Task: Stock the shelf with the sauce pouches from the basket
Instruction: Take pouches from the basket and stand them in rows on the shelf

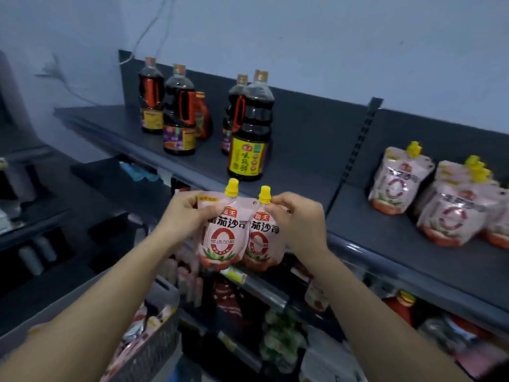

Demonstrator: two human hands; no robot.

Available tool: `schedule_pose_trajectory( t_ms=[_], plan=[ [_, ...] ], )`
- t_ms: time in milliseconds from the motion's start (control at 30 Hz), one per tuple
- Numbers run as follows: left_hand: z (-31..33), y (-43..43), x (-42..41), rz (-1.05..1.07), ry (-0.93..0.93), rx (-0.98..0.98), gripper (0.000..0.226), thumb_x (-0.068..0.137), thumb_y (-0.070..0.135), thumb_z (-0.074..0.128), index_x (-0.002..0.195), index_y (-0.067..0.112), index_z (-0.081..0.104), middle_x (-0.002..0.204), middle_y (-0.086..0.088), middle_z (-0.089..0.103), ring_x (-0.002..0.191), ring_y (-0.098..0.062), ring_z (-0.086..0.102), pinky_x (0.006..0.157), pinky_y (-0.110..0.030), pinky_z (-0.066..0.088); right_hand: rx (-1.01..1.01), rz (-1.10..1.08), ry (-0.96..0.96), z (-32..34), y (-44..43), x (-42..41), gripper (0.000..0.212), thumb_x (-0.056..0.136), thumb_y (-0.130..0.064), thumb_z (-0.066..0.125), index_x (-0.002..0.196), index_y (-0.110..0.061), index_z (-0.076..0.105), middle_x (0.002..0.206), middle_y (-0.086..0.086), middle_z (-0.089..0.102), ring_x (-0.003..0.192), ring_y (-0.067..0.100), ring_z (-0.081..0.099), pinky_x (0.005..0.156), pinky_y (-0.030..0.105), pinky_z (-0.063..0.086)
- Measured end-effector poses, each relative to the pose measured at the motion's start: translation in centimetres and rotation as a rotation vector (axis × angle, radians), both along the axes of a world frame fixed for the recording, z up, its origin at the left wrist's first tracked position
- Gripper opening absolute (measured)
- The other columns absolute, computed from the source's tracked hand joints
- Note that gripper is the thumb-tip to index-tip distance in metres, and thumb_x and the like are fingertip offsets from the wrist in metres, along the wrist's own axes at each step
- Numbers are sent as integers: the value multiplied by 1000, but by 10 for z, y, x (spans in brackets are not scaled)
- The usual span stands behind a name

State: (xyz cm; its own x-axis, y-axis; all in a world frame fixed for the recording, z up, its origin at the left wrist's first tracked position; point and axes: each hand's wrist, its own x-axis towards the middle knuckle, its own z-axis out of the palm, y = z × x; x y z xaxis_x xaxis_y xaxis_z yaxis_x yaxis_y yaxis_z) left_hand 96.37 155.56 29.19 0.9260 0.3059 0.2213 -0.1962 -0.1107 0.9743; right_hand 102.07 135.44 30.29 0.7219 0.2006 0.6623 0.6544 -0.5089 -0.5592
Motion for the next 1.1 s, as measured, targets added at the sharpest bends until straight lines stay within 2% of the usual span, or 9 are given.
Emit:
schedule_pose_trajectory(
  t_ms=[67, 133, 233, 567, 667, 800, 900, 967, 1100],
  plan=[
    [17, -29, 11, -55, -21, -34, 16, 83, -1, 66, 89, 12, 71, 68, 3, 74, 63, -12, 69, 58, -24, 54, 36, -21, -6, 19, -33, 3, 5, 80, -17, 72, 76, -19, 75, 68, -11, 69, 65, 8, 61, 61, 23, 46],
    [31, -58, 21, -113, -48, -52, 15, 83, 2, 67, 93, 11, 73, 75, -5, 76, 70, -26, 69, 69, -35, 52, 51, -44, 2, 36, -65, 7, 6, 81, -24, 70, 77, -25, 74, 71, -11, 69, 71, 11, 63, 65, 35, 51],
    [52, -101, 34, -203, -105, -77, 18, 84, 0, 63, 92, 13, 71, 72, 0, 75, 65, -14, 70, 60, -26, 54, 79, -111, 6, 58, -113, 13, 5, 82, -31, 69, 80, -28, 73, 79, -6, 70, 80, 13, 63, 74, 41, 52],
    [83, -215, 86, -351, -156, -104, 20, 85, -4, 60, 93, 12, 68, 68, 5, 74, 62, -4, 69, 53, -16, 52, 127, -236, -69, 89, -242, 31, 10, 83, -22, 72, 75, -28, 69, 66, -19, 60, 66, -8, 52, 62, 12, 35],
    [86, -235, 106, -368, -119, -116, 18, 85, -2, 62, 90, 14, 69, 68, 4, 74, 62, -6, 70, 53, -17, 52, 128, -281, -56, 88, -266, 41, 8, 83, -23, 72, 75, -26, 71, 68, -17, 63, 64, -10, 52, 60, 11, 35],
    [85, -253, 137, -389, -77, -95, 16, 85, 1, 64, 89, 14, 70, 71, 1, 75, 64, -9, 71, 54, -20, 53, 157, -312, -34, 82, -285, 58, 4, 82, -21, 73, 79, -20, 75, 75, -14, 69, 66, -8, 55, 66, 23, 44],
    [83, -262, 162, -426, -48, -96, 16, 86, 1, 63, 92, 13, 70, 73, 0, 76, 67, -11, 72, 56, -22, 55, 176, -354, -15, 79, -296, 72, 3, 82, -21, 73, 80, -21, 75, 83, -11, 70, 68, -13, 54, 67, 10, 39],
    [81, -266, 178, -454, -23, -97, 16, 86, 1, 63, 93, 13, 70, 75, -1, 76, 68, -12, 72, 56, -23, 56, 178, -394, -6, 77, -302, 81, 3, 82, -22, 73, 81, -21, 75, 77, -14, 67, 66, -13, 54, 63, 7, 35],
    [76, -271, 212, -474, 35, -90, 16, 86, 4, 64, 98, 12, 71, 81, -5, 76, 73, -16, 73, 59, -27, 58, 148, -452, 11, 78, -311, 92, 6, 83, -23, 71, 77, -24, 72, 67, -18, 61, 58, -8, 51, 59, 15, 33]
  ],
)
